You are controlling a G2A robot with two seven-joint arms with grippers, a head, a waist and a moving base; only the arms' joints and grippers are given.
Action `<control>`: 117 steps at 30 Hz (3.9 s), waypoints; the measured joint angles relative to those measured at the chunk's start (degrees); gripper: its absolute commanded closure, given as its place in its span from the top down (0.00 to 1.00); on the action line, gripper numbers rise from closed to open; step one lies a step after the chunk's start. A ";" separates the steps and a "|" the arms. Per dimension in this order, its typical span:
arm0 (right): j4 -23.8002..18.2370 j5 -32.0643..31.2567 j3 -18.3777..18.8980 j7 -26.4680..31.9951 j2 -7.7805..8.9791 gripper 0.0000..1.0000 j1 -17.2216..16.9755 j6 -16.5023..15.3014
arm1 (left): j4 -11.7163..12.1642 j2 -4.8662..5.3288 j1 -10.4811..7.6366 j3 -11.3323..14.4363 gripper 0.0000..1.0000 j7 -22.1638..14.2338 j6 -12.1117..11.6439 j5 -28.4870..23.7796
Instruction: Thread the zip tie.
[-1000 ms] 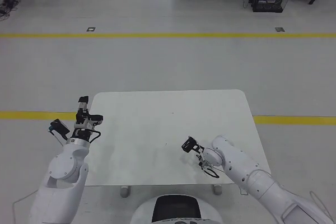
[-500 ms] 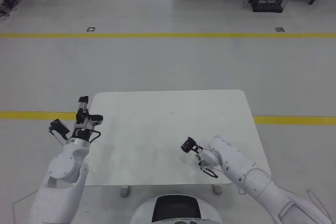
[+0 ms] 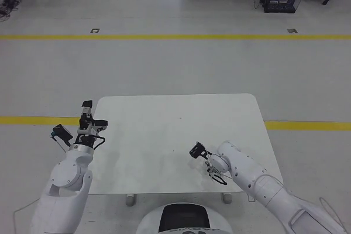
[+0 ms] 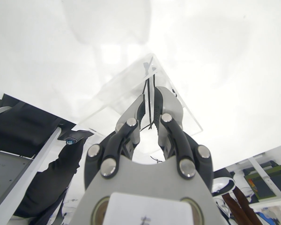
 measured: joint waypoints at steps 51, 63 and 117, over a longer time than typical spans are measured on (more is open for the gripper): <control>-26.87 -0.95 19.21 3.19 6.01 0.00 -15.94 -4.53 | 0.00 0.00 0.00 0.00 1.00 0.00 0.00 0.00; -28.18 10.70 30.59 -7.62 7.94 0.00 -23.99 -8.92 | 0.00 0.00 0.00 0.00 1.00 0.00 0.00 0.00; -27.79 52.02 29.80 -44.55 12.20 0.00 -32.71 -12.79 | 0.00 0.00 0.00 0.00 1.00 0.00 0.00 0.00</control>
